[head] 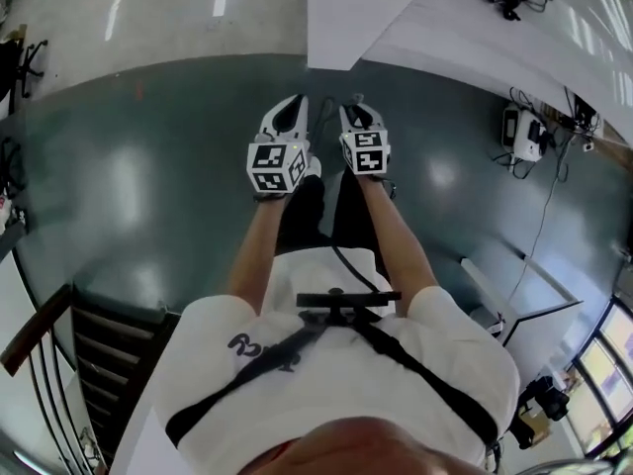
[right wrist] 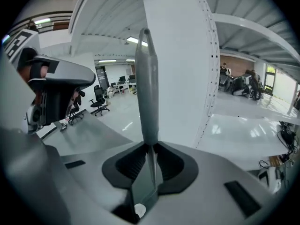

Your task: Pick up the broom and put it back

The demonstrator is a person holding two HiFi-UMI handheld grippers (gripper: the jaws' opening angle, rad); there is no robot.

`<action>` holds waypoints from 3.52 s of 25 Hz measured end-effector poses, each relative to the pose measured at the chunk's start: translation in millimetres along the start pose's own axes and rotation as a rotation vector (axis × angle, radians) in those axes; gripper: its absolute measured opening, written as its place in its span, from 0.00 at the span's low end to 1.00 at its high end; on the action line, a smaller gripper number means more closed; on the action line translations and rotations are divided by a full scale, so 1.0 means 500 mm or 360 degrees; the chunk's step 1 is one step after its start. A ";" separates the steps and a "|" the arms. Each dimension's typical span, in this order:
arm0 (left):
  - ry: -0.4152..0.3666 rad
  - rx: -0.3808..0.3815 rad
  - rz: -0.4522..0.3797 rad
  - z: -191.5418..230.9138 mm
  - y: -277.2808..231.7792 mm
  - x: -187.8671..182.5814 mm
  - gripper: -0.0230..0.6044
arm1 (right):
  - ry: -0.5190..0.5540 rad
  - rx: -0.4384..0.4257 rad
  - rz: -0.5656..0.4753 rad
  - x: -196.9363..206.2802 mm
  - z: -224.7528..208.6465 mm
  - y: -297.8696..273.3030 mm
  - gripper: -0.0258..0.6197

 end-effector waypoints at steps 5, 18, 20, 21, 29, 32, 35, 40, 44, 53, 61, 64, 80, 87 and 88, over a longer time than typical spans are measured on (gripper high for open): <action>0.0052 -0.0038 0.0096 0.029 -0.059 0.073 0.05 | -0.0029 0.0075 0.0126 0.049 -0.029 -0.089 0.17; 0.0070 -0.0085 0.0154 0.072 -0.221 0.130 0.05 | -0.0122 0.0232 0.0132 0.036 -0.161 -0.329 0.17; 0.0079 -0.0100 0.0157 0.086 -0.227 0.130 0.05 | -0.0134 0.0232 0.0116 0.017 -0.169 -0.370 0.17; 0.0084 -0.0111 0.0159 0.093 -0.229 0.130 0.05 | -0.0137 0.0224 0.0108 0.009 -0.169 -0.388 0.17; 0.0111 -0.0121 0.0162 0.091 -0.255 0.145 0.05 | -0.0148 0.0183 0.0077 -0.006 -0.182 -0.449 0.17; 0.0118 -0.0125 0.0161 0.092 -0.256 0.149 0.05 | -0.0160 0.0132 0.0064 -0.006 -0.178 -0.458 0.17; 0.0112 -0.0150 0.0165 0.092 -0.250 0.155 0.05 | -0.0189 0.0067 0.0036 -0.011 -0.175 -0.459 0.17; 0.0103 -0.0187 0.0171 0.097 -0.237 0.160 0.05 | -0.0180 0.0045 0.0065 -0.006 -0.169 -0.461 0.18; 0.0109 -0.0195 0.0170 0.102 -0.230 0.157 0.05 | -0.0180 0.0037 0.0074 -0.006 -0.166 -0.459 0.20; 0.0096 -0.0219 0.0166 0.112 -0.205 0.143 0.05 | -0.0192 0.0033 0.0034 -0.024 -0.151 -0.399 0.30; -0.0031 -0.0136 0.0105 0.063 -0.130 0.047 0.05 | -0.0182 0.0050 -0.0185 -0.096 -0.109 -0.157 0.30; -0.0079 -0.0076 0.0023 0.039 -0.111 -0.007 0.05 | -0.0156 0.0057 -0.0330 -0.155 -0.102 -0.065 0.30; -0.0279 0.0128 -0.0342 -0.121 0.061 -0.276 0.05 | -0.0128 0.0010 -0.0974 -0.386 0.021 0.324 0.05; -0.0246 0.0196 -0.0434 -0.154 0.100 -0.319 0.05 | 0.0024 -0.0024 -0.1047 -0.443 0.075 0.378 0.05; -0.0229 0.0204 -0.0444 -0.159 0.103 -0.327 0.05 | 0.0037 -0.0024 -0.1059 -0.448 0.080 0.384 0.05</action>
Point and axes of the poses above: the fingertips, and each gripper's own axes: y backward along the fingers, z to its left, x out of its underside, the point moved 9 cm from there along y, backward along the fingers, and after that the axes turned 5 degrees about -z, right-handed, at the moved point
